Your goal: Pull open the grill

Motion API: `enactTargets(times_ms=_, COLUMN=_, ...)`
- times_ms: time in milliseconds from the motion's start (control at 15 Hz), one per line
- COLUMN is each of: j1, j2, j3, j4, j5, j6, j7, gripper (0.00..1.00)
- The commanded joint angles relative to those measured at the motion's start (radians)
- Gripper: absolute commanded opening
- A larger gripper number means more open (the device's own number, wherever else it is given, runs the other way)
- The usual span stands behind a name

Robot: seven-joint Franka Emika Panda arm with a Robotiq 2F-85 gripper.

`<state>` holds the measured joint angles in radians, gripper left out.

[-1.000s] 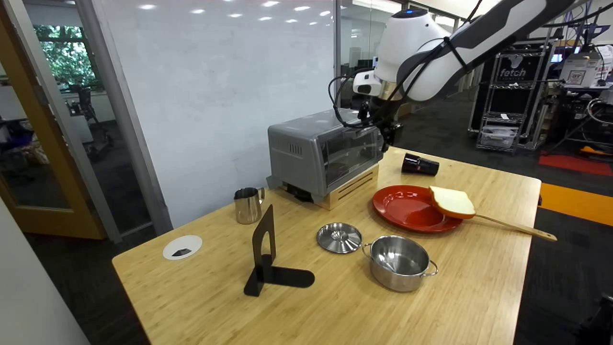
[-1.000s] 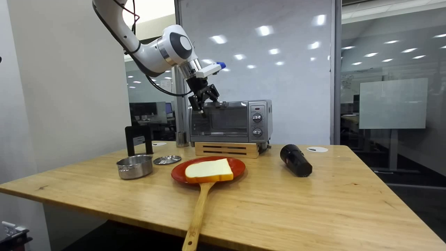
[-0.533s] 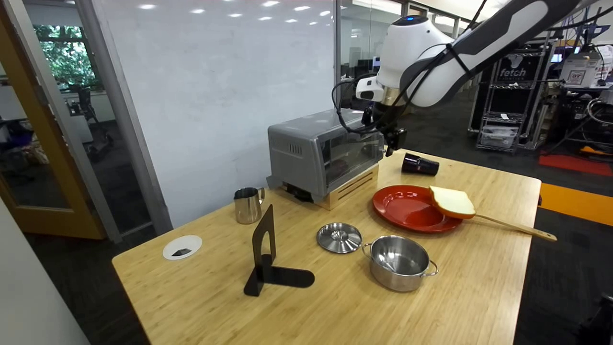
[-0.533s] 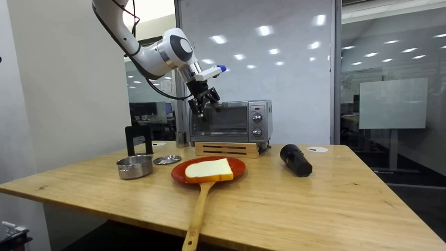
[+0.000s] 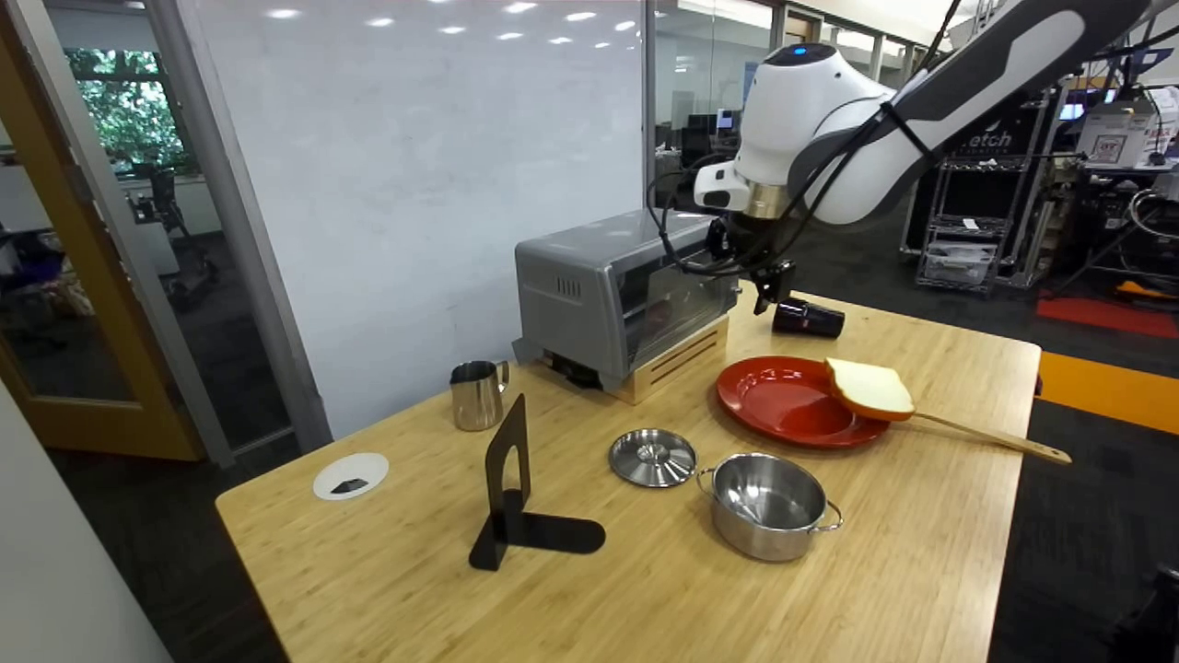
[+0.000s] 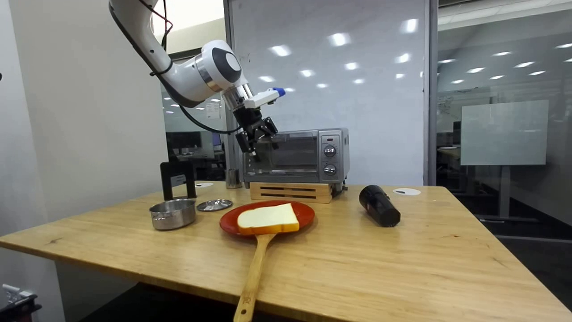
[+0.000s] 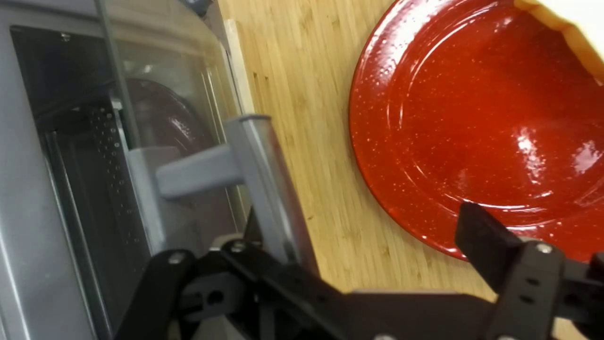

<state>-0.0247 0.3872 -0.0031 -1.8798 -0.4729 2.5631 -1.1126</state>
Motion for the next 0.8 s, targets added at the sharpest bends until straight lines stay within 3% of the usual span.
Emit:
enactTargets(times_ms=0, j1=0.013, j2=-0.068, j3=-0.005, j4=-0.110, j5=-0.029, j6=0.046, j7=0.025, gripper=1.00)
enactTargets(times_ms=733, j1=0.021, j2=-0.187, j3=-0.001, j4=-0.262, j5=-0.021, j6=0.081, j7=0.023, gripper=1.00)
